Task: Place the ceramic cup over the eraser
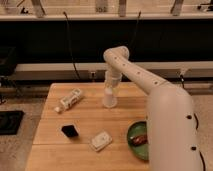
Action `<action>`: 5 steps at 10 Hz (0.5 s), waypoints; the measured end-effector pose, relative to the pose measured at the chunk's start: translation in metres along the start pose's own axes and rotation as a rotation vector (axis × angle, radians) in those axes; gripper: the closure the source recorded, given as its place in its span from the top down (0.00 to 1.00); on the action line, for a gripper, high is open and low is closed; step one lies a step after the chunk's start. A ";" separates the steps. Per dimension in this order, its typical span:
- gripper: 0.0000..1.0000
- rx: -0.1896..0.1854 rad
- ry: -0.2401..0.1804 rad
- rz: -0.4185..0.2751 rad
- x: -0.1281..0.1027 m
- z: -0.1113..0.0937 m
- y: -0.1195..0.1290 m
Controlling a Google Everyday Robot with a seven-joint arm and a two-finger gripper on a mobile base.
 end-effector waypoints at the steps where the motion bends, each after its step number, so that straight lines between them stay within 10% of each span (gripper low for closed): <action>1: 0.00 -0.002 -0.001 -0.001 0.000 0.000 0.000; 5: 0.00 0.005 -0.010 -0.004 0.000 -0.008 0.000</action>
